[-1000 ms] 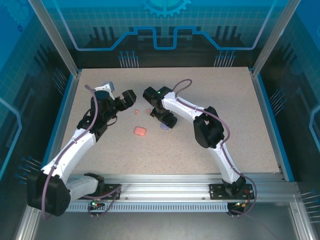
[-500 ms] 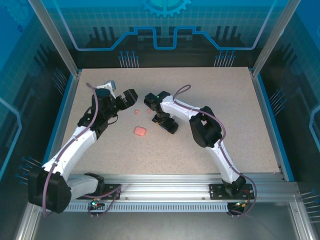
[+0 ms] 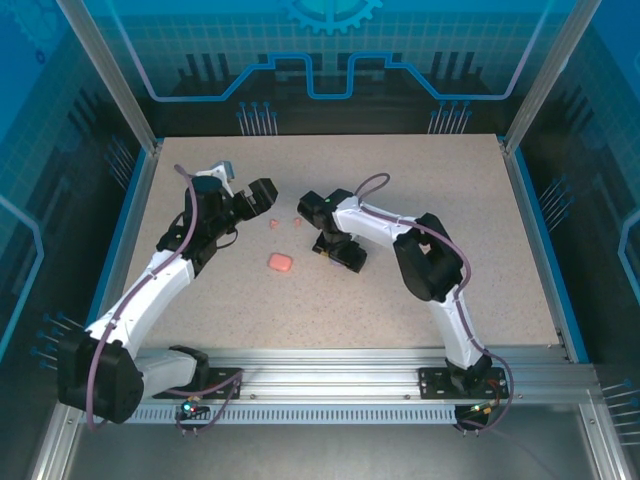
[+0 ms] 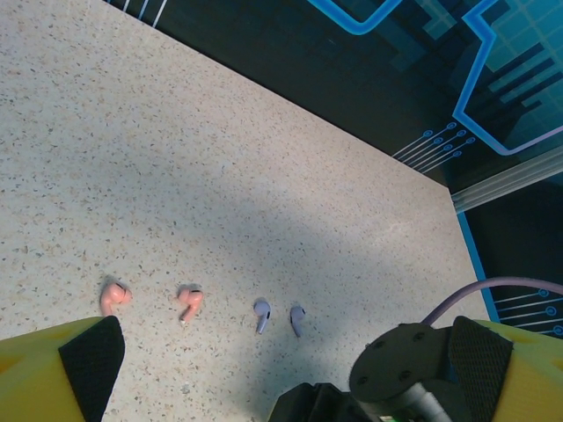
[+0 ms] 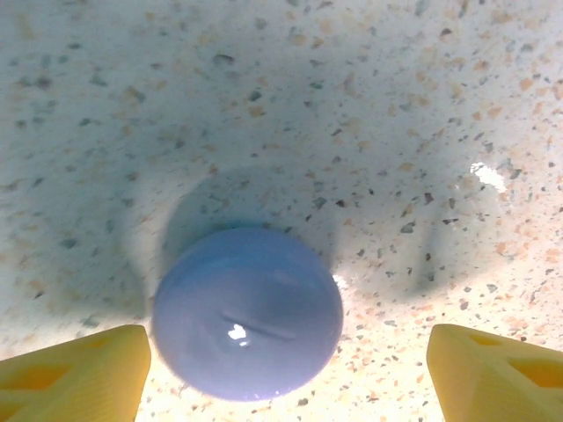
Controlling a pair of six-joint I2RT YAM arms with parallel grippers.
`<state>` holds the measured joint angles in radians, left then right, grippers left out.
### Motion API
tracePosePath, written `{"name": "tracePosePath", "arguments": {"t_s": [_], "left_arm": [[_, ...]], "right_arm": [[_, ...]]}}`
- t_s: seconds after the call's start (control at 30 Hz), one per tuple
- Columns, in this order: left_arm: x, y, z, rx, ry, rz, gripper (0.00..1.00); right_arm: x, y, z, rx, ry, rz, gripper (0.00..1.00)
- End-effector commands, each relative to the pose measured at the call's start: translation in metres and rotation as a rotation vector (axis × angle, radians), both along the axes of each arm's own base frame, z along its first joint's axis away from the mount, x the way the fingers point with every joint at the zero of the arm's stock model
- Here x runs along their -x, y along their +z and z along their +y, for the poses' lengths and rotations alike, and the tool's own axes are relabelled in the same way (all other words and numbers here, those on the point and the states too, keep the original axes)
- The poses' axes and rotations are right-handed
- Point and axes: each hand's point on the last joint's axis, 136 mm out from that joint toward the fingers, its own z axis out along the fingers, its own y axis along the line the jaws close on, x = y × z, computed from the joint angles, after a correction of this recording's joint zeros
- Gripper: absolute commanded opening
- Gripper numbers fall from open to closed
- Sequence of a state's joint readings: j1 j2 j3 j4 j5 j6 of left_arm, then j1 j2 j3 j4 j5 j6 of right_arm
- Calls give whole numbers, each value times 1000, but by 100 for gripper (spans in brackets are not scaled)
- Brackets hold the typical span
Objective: Insert wireless bluetooth earbuds into charging case
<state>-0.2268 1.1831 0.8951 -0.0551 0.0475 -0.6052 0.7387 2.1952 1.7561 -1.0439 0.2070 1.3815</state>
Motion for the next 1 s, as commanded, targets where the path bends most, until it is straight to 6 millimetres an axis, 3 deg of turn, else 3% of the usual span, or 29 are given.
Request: {"name": "tracePosePath", "arguments": {"t_s": [0.0, 0.23, 0.5, 0.97], "left_arm": [[-3, 7, -4, 41, -8, 7, 99], [-5, 3, -10, 40, -9, 41, 99], [-9, 3, -22, 28, -32, 56, 99], [-13, 4, -35, 18, -66, 53, 99]], "right_arm": [[-10, 24, 12, -67, 73, -61, 83], [-7, 35, -1, -42, -99, -65, 85], [-12, 16, 0, -89, -288, 3, 85], [-12, -10, 2, -88, -318, 52, 83]]}}
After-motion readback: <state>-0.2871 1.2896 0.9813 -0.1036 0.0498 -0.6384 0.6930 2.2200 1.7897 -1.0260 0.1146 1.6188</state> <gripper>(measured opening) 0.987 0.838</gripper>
